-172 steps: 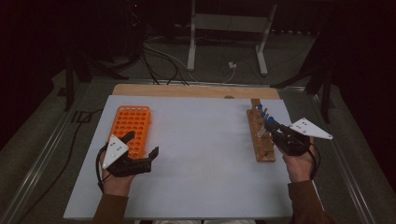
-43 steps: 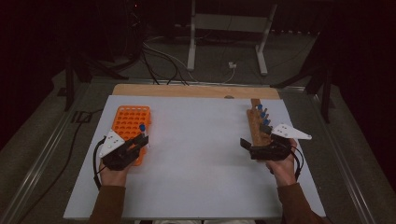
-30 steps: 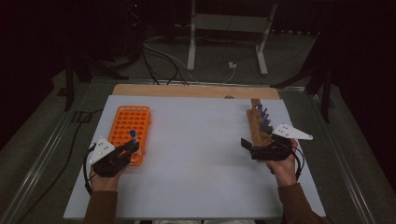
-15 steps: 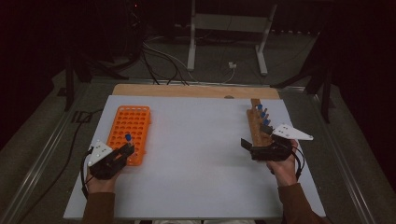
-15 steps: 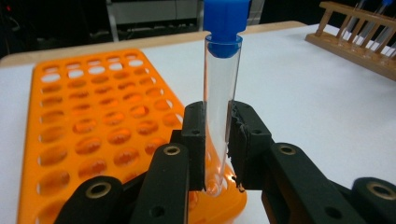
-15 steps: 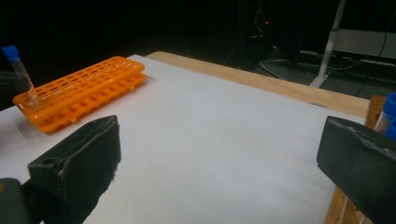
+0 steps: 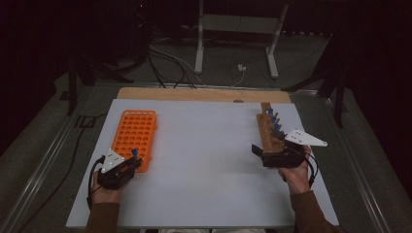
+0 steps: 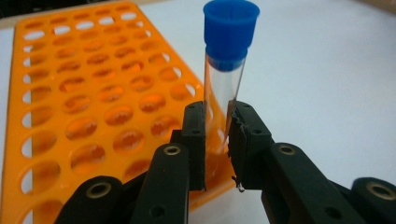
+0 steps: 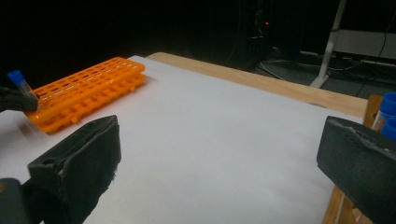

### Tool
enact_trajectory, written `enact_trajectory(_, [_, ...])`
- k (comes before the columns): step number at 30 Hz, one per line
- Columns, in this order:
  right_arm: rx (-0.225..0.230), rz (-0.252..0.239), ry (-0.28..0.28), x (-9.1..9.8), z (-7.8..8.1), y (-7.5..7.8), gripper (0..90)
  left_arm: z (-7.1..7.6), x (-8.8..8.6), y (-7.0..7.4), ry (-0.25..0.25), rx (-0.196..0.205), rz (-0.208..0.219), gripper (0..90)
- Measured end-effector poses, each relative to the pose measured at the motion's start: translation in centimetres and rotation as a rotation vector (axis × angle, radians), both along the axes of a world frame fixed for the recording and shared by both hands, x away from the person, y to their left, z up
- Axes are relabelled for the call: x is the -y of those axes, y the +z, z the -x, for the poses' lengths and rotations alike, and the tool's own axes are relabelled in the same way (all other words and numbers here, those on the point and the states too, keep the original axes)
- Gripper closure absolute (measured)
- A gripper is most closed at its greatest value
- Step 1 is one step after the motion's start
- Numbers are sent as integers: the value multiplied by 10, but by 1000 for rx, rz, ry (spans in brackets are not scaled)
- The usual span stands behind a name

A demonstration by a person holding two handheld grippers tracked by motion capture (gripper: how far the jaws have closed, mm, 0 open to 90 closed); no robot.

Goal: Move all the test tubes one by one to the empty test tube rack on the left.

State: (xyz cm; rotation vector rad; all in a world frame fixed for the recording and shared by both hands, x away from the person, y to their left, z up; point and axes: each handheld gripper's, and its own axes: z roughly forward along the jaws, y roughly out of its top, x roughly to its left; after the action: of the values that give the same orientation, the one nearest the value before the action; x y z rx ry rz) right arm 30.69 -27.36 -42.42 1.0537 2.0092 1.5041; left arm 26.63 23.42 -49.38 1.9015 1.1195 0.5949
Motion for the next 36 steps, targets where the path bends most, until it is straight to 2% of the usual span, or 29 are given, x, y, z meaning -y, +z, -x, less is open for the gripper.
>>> enact_trajectory(4, [1, 5, 4, -2, 0, -1, 1, 0, 2, 0, -3, -2, -20, 782])
enact_trajectory(16, [1, 3, 3, -1, 0, -1, 1, 0, 4, 0, 5, 0, -23, 771])
enact_trajectory(20, [2, 1, 2, 0, 0, -1, 1, 0, 2, 0, 9, -4, -15, 672])
enact_trajectory(26, [5, -2, -6, 2, -1, -1, 1, 3, -1, 6, -1, 33, 60, 534])
enact_trajectory(29, [5, -4, -13, 4, -2, -1, 1, 2, -5, 7, -14, 21, 113, 463])
enact_trajectory(31, [5, -3, -16, 5, -2, 0, 1, 1, -8, 8, -21, 33, 149, 451])
enact_trajectory(32, [6, -5, -23, 7, -3, 0, 1, 1, -8, 10, -15, 44, 158, 378])
enact_trajectory(35, [7, -6, -31, 10, -4, 1, 1, 2, -10, 13, -13, 75, 175, 331])
enact_trajectory(36, [11, -7, -42, 13, -6, 1, 1, 2, -9, 14, -11, 87, 172, 262])
